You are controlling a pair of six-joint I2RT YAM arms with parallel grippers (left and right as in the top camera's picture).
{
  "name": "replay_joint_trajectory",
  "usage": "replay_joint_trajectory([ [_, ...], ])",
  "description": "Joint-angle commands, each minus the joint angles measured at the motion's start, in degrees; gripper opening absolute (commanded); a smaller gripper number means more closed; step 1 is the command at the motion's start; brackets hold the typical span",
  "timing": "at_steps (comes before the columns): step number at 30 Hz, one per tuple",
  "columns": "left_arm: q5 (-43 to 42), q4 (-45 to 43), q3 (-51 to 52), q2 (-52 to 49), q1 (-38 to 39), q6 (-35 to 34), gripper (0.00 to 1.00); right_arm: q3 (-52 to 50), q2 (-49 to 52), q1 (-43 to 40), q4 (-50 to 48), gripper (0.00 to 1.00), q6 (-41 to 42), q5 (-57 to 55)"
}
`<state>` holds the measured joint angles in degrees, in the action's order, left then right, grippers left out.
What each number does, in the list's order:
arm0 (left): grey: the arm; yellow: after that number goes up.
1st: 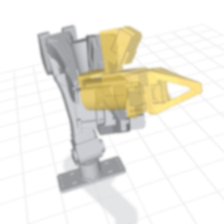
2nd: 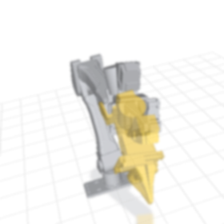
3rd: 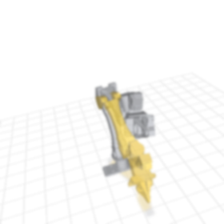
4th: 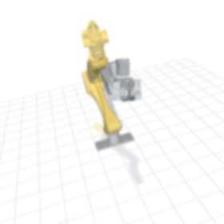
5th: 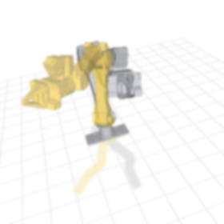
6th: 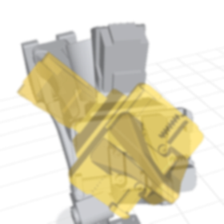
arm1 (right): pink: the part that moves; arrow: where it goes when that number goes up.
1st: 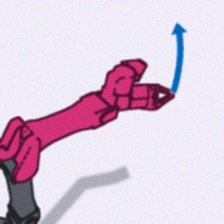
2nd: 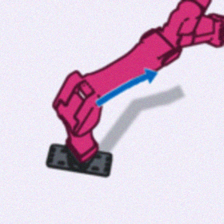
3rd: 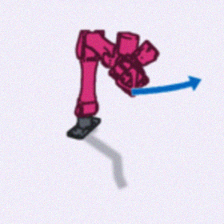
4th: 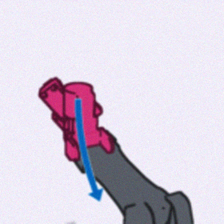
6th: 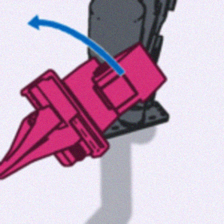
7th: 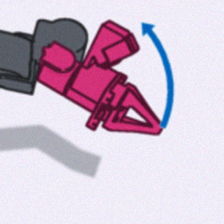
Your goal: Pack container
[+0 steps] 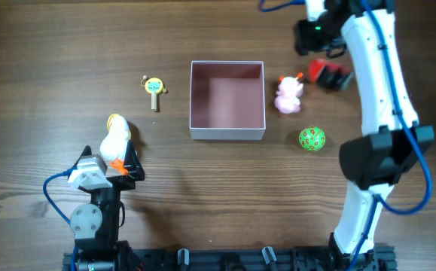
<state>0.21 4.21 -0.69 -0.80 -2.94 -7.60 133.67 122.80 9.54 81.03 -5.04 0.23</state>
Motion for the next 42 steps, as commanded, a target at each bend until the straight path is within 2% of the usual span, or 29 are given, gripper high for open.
replay_joint_trajectory([
  [1,0.7,-0.2,0.4,0.4,0.4,1.2,1.00,1.9,-4.6,3.3,0.3,0.63,4.3,-1.2],
  [9,0.7,-0.2,0.4,0.4,0.4,1.2,1.00,1.7,-4.5,0.8,0.3,0.70,8.1,-10.1],
  [10,0.7,-0.2,0.4,0.4,0.4,1.2,1.00,1.7,-4.5,-0.2,0.0,0.72,9.8,-11.6],
  [11,0.7,-0.2,0.4,0.4,0.4,1.2,1.00,1.7,-4.4,-3.1,-1.0,0.80,14.5,-14.5],
  [12,0.7,-0.2,0.4,0.4,0.4,1.2,1.00,1.7,-4.1,-6.4,-2.3,0.86,18.6,-14.4],
  [16,0.7,-0.2,0.4,0.4,0.4,1.2,1.00,0.4,-2.4,-12.6,-5.4,0.86,25.9,-13.2],
  [19,0.7,-0.2,0.4,0.4,0.4,1.2,1.00,-1.2,-0.4,-15.8,-6.9,0.99,26.0,-3.8],
  [22,0.7,-0.2,0.4,0.4,0.4,1.2,1.00,-3.0,1.7,-16.9,-7.1,1.00,26.1,2.9],
  [27,0.7,-0.2,0.4,0.4,0.4,1.2,1.00,-6.2,4.9,-16.6,-12.8,1.00,26.8,2.9],
  [31,0.7,-0.2,0.4,0.4,0.4,1.2,1.00,-7.2,9.2,-16.6,-15.3,0.99,30.9,2.9],
  [42,0.7,-0.2,0.4,0.4,0.4,1.2,1.00,-7.2,16.6,-16.6,-21.5,1.00,30.6,8.7],
])
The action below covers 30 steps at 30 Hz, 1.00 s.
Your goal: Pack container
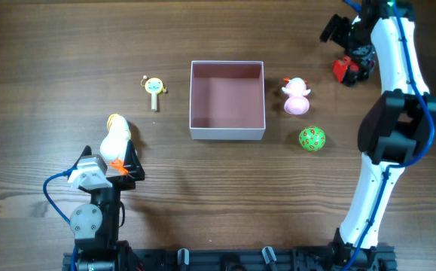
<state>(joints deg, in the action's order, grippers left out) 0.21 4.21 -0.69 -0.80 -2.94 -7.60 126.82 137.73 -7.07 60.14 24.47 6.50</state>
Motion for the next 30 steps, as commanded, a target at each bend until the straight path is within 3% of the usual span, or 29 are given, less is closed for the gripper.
replay_joint_trajectory([
  [1,0.7,-0.2,0.4,0.4,0.4,1.2,1.00,-0.3,2.1,0.0,-0.8,0.99,1.1,2.4],
  [20,0.7,-0.2,0.4,0.4,0.4,1.2,1.00,1.1,1.0,-0.4,5.4,1.00,1.4,-4.3],
  [30,0.7,-0.2,0.4,0.4,0.4,1.2,1.00,4.2,-2.7,-0.6,14.3,1.00,2.7,-15.6],
])
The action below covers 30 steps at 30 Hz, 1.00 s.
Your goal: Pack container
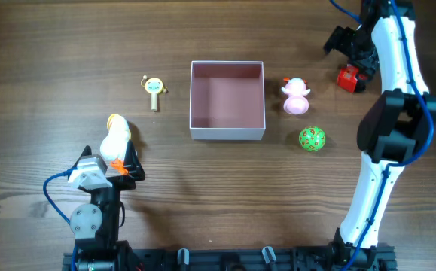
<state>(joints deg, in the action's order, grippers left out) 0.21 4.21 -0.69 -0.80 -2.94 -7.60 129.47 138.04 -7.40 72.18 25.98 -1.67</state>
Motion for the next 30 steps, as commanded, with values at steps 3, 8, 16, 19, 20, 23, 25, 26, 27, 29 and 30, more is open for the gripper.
replay_joint_trajectory([
  [3,0.7,-0.2,0.4,0.4,0.4,1.2,1.00,1.4,-2.8,-0.2,5.2,1.00,1.2,-13.4],
  [8,0.7,-0.2,0.4,0.4,0.4,1.2,1.00,1.4,-2.8,-0.6,8.3,1.00,1.2,-17.4],
  [16,0.7,-0.2,0.4,0.4,0.4,1.2,1.00,1.4,-2.8,-3.2,12.9,1.00,5.9,-21.0],
  [19,0.7,-0.2,0.4,0.4,0.4,1.2,1.00,1.4,-2.8,-4.0,12.5,1.00,5.4,-16.4],
  [20,0.7,-0.2,0.4,0.4,0.4,1.2,1.00,1.4,-2.8,-4.0,12.1,1.00,4.3,-14.3],
  [23,0.7,-0.2,0.4,0.4,0.4,1.2,1.00,1.4,-2.8,-3.9,10.4,1.00,0.2,-7.6],
  [25,0.7,-0.2,0.4,0.4,0.4,1.2,1.00,1.4,-2.8,-3.8,9.1,1.00,-1.0,-4.1],
  [26,0.7,-0.2,0.3,0.4,0.4,1.2,1.00,1.4,-2.8,-3.8,8.3,1.00,-1.7,-2.6],
  [27,0.7,-0.2,0.4,0.4,0.4,1.2,1.00,1.4,-2.8,-3.8,7.4,1.00,-2.5,-0.8],
  [29,0.7,-0.2,0.4,0.4,0.4,1.2,1.00,1.4,-2.8,-3.8,5.0,1.00,-5.2,3.3],
  [30,0.7,-0.2,0.4,0.4,0.4,1.2,1.00,1.4,-2.8,-3.8,3.8,1.00,-6.6,5.3],
])
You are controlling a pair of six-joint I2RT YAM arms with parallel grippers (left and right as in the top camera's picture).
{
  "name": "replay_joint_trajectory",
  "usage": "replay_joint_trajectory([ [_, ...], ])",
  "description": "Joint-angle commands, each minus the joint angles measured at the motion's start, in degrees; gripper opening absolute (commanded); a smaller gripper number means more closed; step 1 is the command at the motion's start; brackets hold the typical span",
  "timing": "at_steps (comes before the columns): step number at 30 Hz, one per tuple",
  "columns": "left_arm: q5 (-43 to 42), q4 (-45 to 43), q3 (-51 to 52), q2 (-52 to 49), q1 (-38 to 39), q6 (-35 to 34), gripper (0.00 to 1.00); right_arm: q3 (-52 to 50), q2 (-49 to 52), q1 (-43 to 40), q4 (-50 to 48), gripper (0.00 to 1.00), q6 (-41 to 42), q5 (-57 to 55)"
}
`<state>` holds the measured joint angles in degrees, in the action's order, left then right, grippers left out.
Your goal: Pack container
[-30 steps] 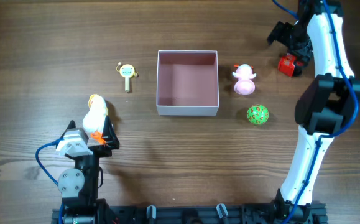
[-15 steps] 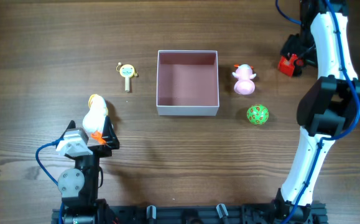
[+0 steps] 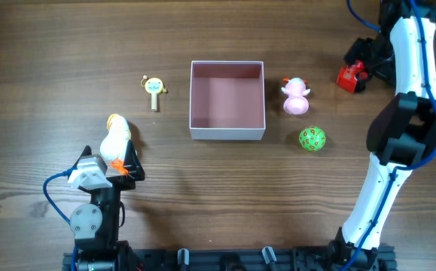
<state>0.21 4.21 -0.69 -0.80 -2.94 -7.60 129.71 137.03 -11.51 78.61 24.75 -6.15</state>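
Note:
The white box with a pink inside stands open and empty at the table's middle. A pink toy stands upright just to its right, with a green ball nearer the front. A red toy lies at the far right. My right gripper hangs right at the red toy's far side, its dark fingers looking spread. To the left of the box lie a small yellow rattle and a white duck. My left gripper rests just in front of the duck and looks shut and empty.
The right arm's white links run down the right side of the table, past the green ball. The left arm's base sits at the front left edge.
My right gripper has shifted a little to the right and nearer, from just behind the red toy to close against it. The red toy and everything else lie where they were.
At first my right gripper was behind the box's right corner, the red toy lay farther left and the pink toy lay tilted. Later the pink toy stood upright, and the red toy sat farther right with the gripper near it. The left arm never moved.

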Motion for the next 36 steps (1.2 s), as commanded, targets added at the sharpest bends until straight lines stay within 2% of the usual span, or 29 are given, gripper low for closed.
replay_joint_trajectory([
  [1,0.7,-0.2,0.4,0.4,0.4,1.2,1.00,1.2,-1.8,0.3,-3.8,1.00,-6.3,11.4],
  [11,0.7,-0.2,0.4,0.4,0.4,1.2,1.00,1.2,-1.8,0.5,-8.3,1.00,-7.0,17.1],
  [21,0.7,-0.2,0.4,0.4,0.4,1.2,1.00,1.2,-1.8,0.4,-6.6,1.00,-6.5,8.5],
  [25,0.7,-0.2,0.4,0.4,0.4,1.2,1.00,1.2,-1.8,0.4,-4.4,1.00,-3.3,3.5],
  [36,0.7,-0.2,0.4,0.4,0.4,1.2,1.00,-0.5,-0.4,0.3,-5.8,0.99,-3.1,1.9],
])
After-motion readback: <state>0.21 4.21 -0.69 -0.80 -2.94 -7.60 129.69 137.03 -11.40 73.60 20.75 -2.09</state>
